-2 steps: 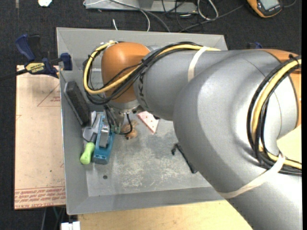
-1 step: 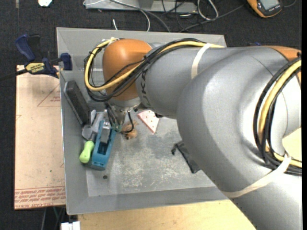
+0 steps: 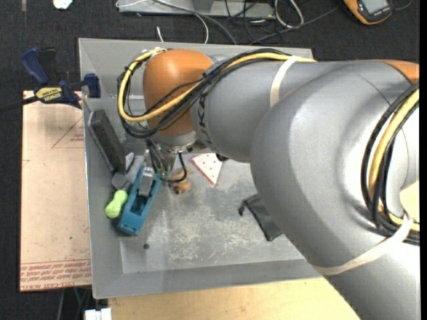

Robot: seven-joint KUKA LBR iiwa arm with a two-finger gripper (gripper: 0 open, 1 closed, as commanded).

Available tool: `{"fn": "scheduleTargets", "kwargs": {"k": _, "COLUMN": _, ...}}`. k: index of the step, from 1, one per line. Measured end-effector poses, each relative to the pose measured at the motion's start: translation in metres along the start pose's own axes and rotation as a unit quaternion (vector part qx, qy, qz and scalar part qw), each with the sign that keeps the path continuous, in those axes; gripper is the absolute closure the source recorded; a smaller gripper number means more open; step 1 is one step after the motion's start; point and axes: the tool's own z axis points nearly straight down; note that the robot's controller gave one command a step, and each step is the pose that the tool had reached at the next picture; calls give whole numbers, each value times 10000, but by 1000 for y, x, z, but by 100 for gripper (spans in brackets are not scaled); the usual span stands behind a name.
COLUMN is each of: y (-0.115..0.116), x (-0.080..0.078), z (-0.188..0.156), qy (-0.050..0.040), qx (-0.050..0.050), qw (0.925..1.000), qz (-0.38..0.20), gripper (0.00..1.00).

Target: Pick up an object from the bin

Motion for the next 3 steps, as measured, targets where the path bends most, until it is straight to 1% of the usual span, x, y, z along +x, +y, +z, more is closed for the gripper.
{"fn": "scheduleTargets", "kwargs": {"k": 1, "y": 0, "x": 1, "z": -22, "qy": 15, "qx": -2, "qw": 10000, "qz": -1, "gripper": 100}}
{"fn": "scheduleTargets", "kwargs": {"k": 3, "y": -2, "x": 1, "z": -51, "qy": 12, "qx": 0, "qw": 10000, "qz": -7, "gripper": 100}}
